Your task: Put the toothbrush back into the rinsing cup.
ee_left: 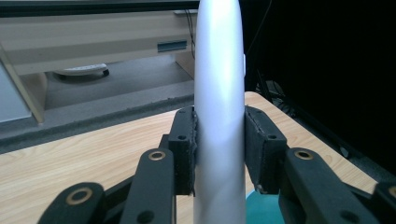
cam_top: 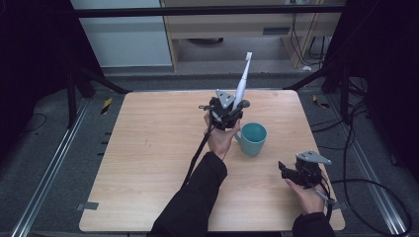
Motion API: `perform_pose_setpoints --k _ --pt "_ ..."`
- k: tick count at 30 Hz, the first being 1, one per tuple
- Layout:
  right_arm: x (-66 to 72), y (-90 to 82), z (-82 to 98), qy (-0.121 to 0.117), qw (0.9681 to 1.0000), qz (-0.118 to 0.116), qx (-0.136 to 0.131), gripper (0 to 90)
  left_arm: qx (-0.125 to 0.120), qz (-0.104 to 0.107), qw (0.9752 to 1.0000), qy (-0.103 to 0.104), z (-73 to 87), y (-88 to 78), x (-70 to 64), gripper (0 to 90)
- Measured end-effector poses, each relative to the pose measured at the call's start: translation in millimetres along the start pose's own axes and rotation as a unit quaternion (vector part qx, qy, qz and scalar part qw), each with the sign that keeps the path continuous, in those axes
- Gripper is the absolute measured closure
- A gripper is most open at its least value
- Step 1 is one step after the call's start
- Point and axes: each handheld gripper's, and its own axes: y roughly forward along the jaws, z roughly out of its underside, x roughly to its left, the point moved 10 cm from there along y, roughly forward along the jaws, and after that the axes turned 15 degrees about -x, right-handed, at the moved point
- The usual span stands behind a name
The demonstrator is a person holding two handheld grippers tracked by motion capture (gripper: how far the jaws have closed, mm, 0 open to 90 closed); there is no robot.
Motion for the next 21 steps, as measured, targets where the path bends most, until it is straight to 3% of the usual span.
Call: perform_pose_setpoints --k 11,21 --pt "0.8 0.4 0.0 0.003 1.0 -0.002 -0.001 29.4 0.003 0.017 0.9998 -0.002 9.2 17.1 -24.3 65.9" --pt "0.5 1.2 0.4 0.003 1.0 -0.003 0.0 29.4 0.006 0.025 0.9997 0.003 24.3 27.5 -38.1 66.0"
